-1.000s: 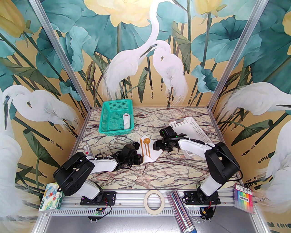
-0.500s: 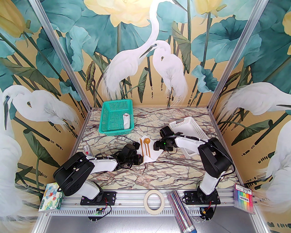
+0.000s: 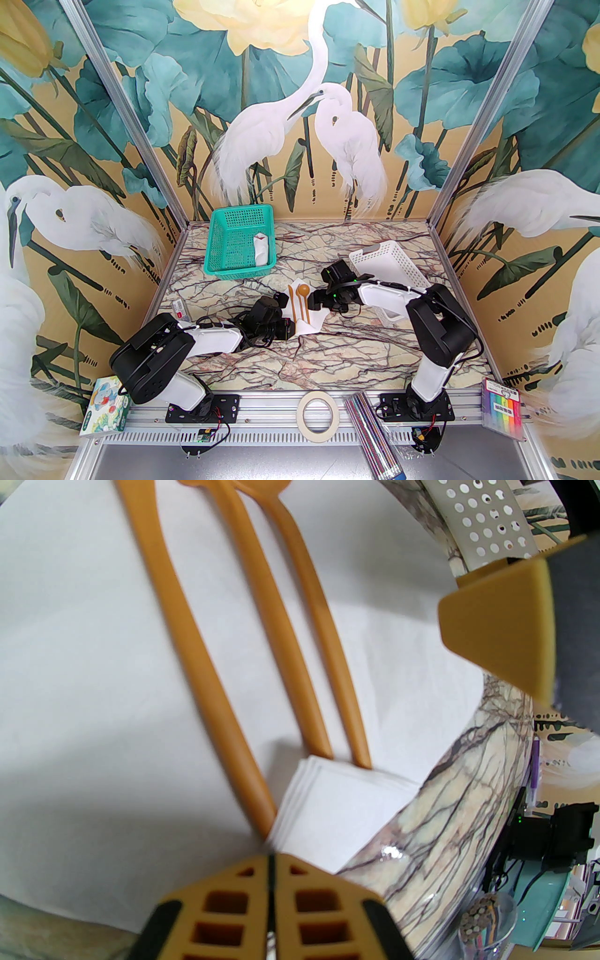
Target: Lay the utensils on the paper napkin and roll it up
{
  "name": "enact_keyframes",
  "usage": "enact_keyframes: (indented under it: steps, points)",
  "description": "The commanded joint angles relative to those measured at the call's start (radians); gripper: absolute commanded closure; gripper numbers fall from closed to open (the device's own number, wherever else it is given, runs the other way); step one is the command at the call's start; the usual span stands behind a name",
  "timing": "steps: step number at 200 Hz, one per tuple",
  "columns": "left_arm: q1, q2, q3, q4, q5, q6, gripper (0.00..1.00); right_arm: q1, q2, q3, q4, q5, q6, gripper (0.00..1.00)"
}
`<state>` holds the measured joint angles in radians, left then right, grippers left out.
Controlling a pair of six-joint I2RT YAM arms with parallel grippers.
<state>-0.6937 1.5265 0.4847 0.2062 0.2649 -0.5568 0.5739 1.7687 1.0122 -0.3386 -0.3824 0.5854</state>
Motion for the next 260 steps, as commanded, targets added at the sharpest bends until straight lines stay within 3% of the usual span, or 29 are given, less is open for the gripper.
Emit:
enact_keyframes:
  steps: [1,73,124,139,200,260]
  points:
    - [0.004,0.027,-0.010,-0.083,-0.016,0.014,0.90,-0.006,-0.042,-0.047,0.095,-0.093,0.068,0.19]
    - [0.004,0.026,-0.009,-0.087,-0.018,0.018,0.90,-0.011,-0.102,-0.193,0.347,-0.221,0.261,0.19]
    - [0.004,0.027,-0.009,-0.089,-0.019,0.020,0.90,-0.011,-0.155,-0.249,0.412,-0.194,0.321,0.19]
    - [0.004,0.027,-0.009,-0.093,-0.024,0.022,0.90,-0.013,-0.160,-0.257,0.427,-0.188,0.324,0.14]
    - [0.003,0.028,-0.009,-0.088,-0.024,0.021,0.90,-0.070,-0.146,-0.203,0.360,-0.175,0.238,0.16]
    - [0.003,0.027,-0.011,-0.088,-0.026,0.020,0.90,-0.113,-0.156,-0.219,0.418,-0.217,0.252,0.17]
